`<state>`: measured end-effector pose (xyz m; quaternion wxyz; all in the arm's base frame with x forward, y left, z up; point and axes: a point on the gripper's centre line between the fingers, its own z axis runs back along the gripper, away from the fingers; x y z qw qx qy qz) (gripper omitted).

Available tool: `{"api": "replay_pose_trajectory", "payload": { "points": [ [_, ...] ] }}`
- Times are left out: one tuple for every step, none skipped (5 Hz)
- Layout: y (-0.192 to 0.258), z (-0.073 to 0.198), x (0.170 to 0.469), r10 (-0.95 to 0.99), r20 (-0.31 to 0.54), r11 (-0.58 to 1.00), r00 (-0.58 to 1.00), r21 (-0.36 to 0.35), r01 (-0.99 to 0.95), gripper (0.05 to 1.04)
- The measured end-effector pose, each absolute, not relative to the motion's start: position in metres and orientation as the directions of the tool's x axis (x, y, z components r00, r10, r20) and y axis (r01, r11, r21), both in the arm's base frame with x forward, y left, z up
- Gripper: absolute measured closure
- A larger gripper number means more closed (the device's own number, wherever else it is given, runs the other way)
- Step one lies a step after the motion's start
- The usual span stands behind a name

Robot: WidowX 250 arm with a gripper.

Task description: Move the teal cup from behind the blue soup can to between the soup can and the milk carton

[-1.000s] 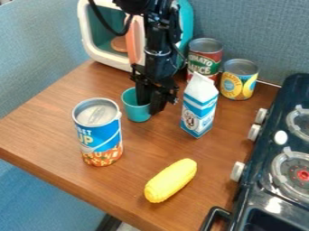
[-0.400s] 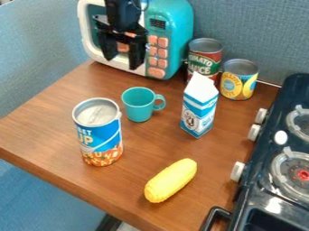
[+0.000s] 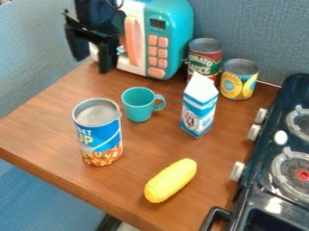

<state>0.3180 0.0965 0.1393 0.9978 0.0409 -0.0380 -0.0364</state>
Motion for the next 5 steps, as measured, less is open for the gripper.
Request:
{"api": "replay_pose_trajectory", "payload": {
  "points": [
    [0.1,0.133,0.301,-0.095,0.024,0.992,0.995,0.083,0.093,0.082],
    [0.098,0.128,0.294,-0.087,-0.007,0.994,0.996,0.071,0.087,0.082],
    [0.086,0.13,0.285,-0.097,-0.017,0.994,0.995,0.042,0.098,0.082],
    [0.063,0.128,0.277,-0.155,-0.012,0.987,0.988,0.041,0.156,0.082],
    [0.045,0.128,0.273,-0.193,0.001,0.98,0.981,0.046,0.192,0.082]
  ]
}}
